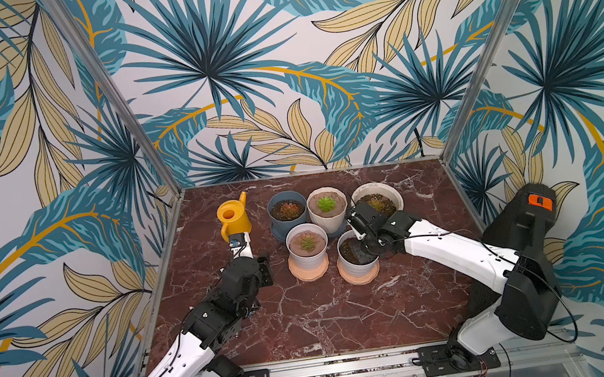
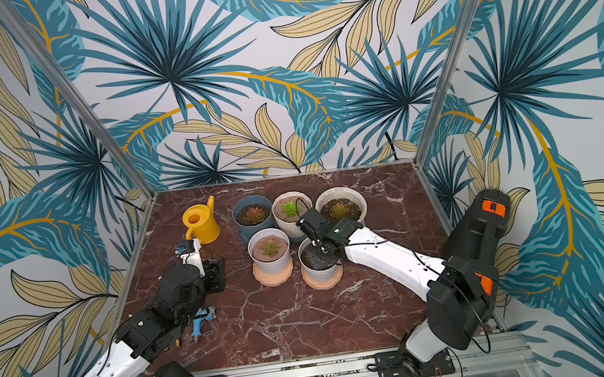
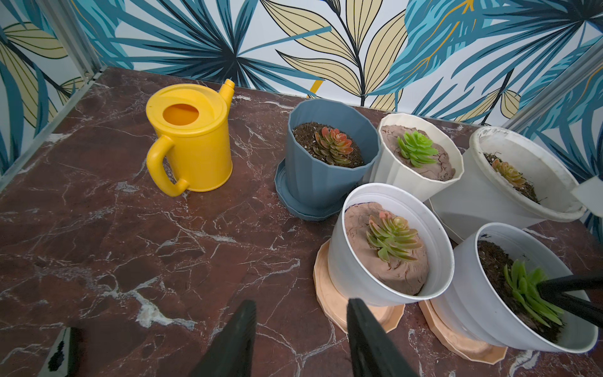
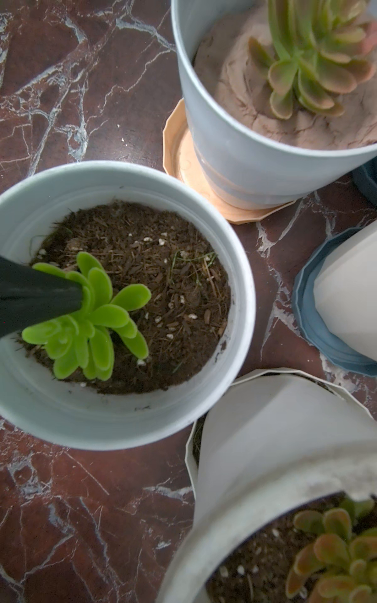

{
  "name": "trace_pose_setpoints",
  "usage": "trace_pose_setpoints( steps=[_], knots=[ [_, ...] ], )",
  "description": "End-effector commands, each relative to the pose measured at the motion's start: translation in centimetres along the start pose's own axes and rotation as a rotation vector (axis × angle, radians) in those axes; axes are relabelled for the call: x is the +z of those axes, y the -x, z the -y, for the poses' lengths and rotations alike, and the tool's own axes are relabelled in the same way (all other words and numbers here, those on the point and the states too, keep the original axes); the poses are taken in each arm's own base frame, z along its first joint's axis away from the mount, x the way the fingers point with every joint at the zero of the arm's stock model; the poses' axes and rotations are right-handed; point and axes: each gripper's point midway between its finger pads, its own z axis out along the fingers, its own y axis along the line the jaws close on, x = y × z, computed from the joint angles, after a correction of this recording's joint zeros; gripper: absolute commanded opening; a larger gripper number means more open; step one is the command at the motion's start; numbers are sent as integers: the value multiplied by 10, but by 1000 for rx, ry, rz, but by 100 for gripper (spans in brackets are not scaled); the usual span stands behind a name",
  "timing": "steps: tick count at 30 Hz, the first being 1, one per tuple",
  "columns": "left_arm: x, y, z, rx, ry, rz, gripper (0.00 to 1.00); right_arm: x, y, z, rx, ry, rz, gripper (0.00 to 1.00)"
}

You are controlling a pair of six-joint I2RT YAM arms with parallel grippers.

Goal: Water the succulent around the soil edge
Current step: Move the pot to the center of the board.

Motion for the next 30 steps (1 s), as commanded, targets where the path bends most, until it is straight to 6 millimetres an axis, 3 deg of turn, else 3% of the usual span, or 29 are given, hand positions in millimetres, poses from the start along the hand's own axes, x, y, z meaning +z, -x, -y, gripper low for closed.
trace_pose_setpoints(
  steps=[1,15,30],
  knots=[
    [1,-4,0,-5,-9,7,50,5,9,-9,-17,23,6,0],
    [2,-5,1,-3,-12,1,49,19,8,-16,-12,41,-17,0],
    [1,12,2,-16,6,51,50,-59,46,-14,-20,115,240,7]
  ],
)
